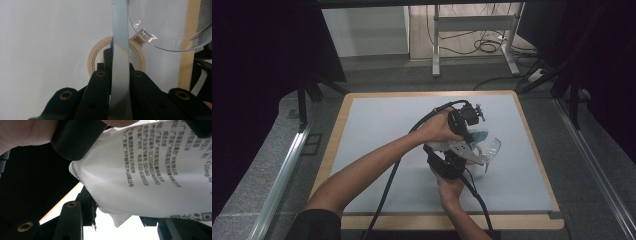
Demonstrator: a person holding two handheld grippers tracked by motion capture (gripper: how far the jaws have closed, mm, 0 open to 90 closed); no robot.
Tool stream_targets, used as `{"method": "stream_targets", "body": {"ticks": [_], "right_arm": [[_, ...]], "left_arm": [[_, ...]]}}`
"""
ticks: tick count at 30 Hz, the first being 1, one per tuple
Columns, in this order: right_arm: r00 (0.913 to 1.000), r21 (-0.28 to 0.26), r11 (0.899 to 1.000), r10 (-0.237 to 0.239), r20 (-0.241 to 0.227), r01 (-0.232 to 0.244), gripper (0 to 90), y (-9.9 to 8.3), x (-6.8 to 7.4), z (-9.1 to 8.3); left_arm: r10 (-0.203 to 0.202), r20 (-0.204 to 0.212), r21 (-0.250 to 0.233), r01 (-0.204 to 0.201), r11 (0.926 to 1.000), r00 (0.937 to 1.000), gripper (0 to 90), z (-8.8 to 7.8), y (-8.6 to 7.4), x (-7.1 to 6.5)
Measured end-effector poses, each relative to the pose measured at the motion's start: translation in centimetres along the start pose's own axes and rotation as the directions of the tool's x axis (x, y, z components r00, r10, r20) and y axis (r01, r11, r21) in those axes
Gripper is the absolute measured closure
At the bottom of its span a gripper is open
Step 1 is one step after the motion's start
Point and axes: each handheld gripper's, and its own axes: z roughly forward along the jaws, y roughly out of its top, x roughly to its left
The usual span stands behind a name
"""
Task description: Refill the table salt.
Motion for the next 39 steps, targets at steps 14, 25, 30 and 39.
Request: {"method": "stream_targets", "body": {"ticks": [14, 25, 30, 39], "right_arm": [[1.0, 0.001, 1.0, -0.003, 0.002, 0.003, 55.8, 0.03, 0.0, 0.09], [1.0, 0.004, 1.0, -0.006, 0.002, 0.006, 55.8, 0.02, -0.06, 0.09], [1.0, 0.005, 1.0, -0.007, 0.002, 0.007, 55.8, 0.0, -0.06, 0.09], [0.9999, 0.01, 1.0, -0.01, 0.001, 0.01, 55.8, -0.15, -0.08, 0.13]], "left_arm": [[0.003, 0.002, -0.002, -0.003, 1.0, 1.0, 90.0, 0.0, -0.02, 0.08], [0.003, 0.003, -0.002, -0.003, 1.0, 1.0, 90.0, 0.04, -0.03, 0.12], [0.002, 0.004, -0.002, -0.002, 1.0, 1.0, 90.0, 0.09, -0.07, 0.11], [0.0, 0.005, -0.002, 0.0, 1.0, 1.0, 90.0, 0.2, -0.22, 0.14]]}}
